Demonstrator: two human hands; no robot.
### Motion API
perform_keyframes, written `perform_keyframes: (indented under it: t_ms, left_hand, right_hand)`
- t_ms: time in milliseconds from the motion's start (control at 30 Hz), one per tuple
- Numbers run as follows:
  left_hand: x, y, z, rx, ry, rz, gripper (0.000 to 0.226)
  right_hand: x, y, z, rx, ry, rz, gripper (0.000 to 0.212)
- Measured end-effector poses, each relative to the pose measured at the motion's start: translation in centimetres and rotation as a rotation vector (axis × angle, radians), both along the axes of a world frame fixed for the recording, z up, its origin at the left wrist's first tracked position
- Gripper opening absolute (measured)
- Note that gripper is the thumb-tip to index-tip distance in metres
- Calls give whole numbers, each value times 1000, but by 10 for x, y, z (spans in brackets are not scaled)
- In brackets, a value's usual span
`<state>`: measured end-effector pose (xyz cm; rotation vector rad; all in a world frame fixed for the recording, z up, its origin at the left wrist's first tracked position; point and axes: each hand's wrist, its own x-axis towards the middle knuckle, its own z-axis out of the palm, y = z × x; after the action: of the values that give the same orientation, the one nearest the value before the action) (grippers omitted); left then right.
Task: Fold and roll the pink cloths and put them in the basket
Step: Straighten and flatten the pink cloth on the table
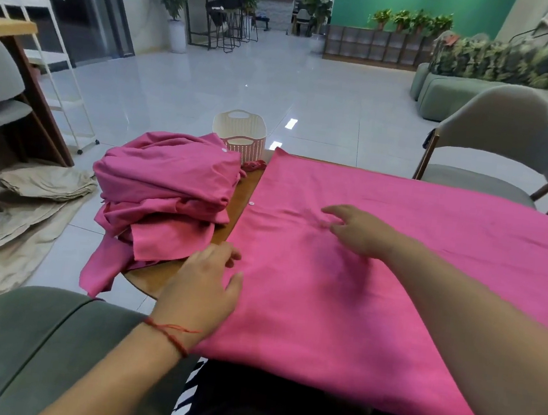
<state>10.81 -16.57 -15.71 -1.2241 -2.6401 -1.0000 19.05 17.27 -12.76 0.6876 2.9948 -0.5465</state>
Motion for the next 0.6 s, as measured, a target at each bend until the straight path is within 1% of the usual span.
perform_keyframes:
  t_ms: [67,233,400,500,600]
  left_hand:
    - [0,38,6,-18,16,-84,25]
    - [-14,146,18,-141,-7,-220,40]
    - [-52,231,10,-315,13,-129,48]
    - [-75,256,0,-374,-24,-62,58]
    - [-93,269,-10,-521,-78,-31,66]
  right_hand:
    - [29,26,-3,6,-7,-103,50]
    - [95,84,-18,15,-38,-300,55]
    - [156,169,-49,96,-42,-490,88]
    - [184,203,-50,104,-45,-617,93]
    - [202,209,-41,96,-106,-709,98]
